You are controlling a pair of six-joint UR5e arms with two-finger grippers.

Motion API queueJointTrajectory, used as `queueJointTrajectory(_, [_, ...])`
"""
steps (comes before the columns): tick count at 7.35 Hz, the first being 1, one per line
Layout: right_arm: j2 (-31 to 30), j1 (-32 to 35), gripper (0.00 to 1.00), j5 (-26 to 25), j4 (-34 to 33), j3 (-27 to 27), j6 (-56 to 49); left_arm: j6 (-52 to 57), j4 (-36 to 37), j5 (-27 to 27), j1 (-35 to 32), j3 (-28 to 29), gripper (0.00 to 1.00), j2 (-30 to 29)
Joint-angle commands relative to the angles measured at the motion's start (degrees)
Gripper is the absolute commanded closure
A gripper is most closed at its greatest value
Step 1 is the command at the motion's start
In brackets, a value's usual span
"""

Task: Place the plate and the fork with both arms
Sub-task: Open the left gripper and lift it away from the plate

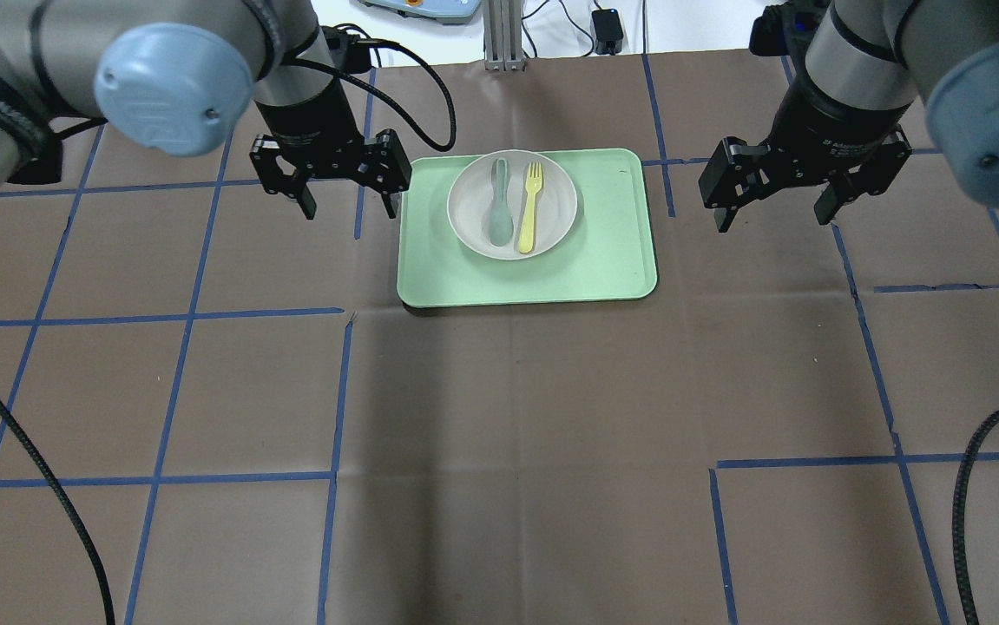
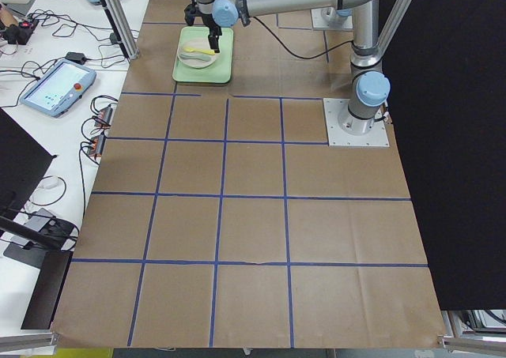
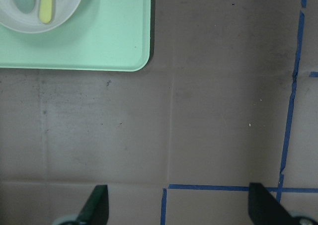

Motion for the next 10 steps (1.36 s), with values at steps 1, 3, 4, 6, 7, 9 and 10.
queueJointTrajectory(1, [0.2,0.2,0.0,-0.5,-0.4,-0.4,0.1,0.2,-8.1,2.5,0.2,-0.7,0.0,8.5])
queueJointTrajectory(3, [1.2,0.4,0.0,0.0,-1.7,-0.3,2.1,0.7,-7.0,2.2,1.1,-3.1,0.0,9.4])
queueJointTrajectory(4, [3.0,1.0,0.0,0.2,-3.0,-1.3,4.2,0.9,-6.9,2.1,1.1,-3.1,0.0,9.4])
queueJointTrajectory(6, [9.3,4.0,0.0,-0.2,-2.8,-7.4,6.7,0.6,-6.9,2.0,1.1,-3.1,0.0,9.5])
queueJointTrajectory(7, [13.3,6.5,0.0,0.1,-3.8,-10.1,8.0,0.2,-6.8,2.0,1.1,-1.8,0.0,7.5])
queueJointTrajectory(9, [22.1,12.0,0.0,-0.4,-6.9,-16.6,14.0,0.0,-5.3,1.8,0.5,-2.5,0.0,9.3])
queueJointTrajectory(10, [27.1,14.2,0.0,-0.5,-6.9,-20.7,18.0,-0.1,-5.3,1.7,0.5,-3.3,0.0,8.9])
